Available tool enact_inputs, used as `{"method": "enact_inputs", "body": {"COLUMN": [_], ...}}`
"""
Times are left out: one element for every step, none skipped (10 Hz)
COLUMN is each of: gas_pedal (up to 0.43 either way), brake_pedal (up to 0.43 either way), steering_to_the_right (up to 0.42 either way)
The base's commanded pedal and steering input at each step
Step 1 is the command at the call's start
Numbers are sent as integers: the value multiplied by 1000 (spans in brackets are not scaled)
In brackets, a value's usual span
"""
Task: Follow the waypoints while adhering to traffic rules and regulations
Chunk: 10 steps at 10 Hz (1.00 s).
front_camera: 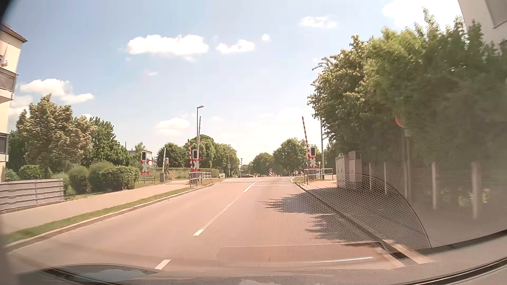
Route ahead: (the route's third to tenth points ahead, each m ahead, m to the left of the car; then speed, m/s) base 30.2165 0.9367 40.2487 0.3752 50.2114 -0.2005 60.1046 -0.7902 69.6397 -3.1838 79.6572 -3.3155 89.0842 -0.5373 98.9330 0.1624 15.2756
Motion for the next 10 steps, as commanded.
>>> {"method": "enact_inputs", "body": {"gas_pedal": [189,177,169,169,169,169,169,169,169,169], "brake_pedal": [12,12,12,12,12,12,12,12,12,12], "steering_to_the_right": [-2,-1,-1,0,1,2,6,7,7,8]}}
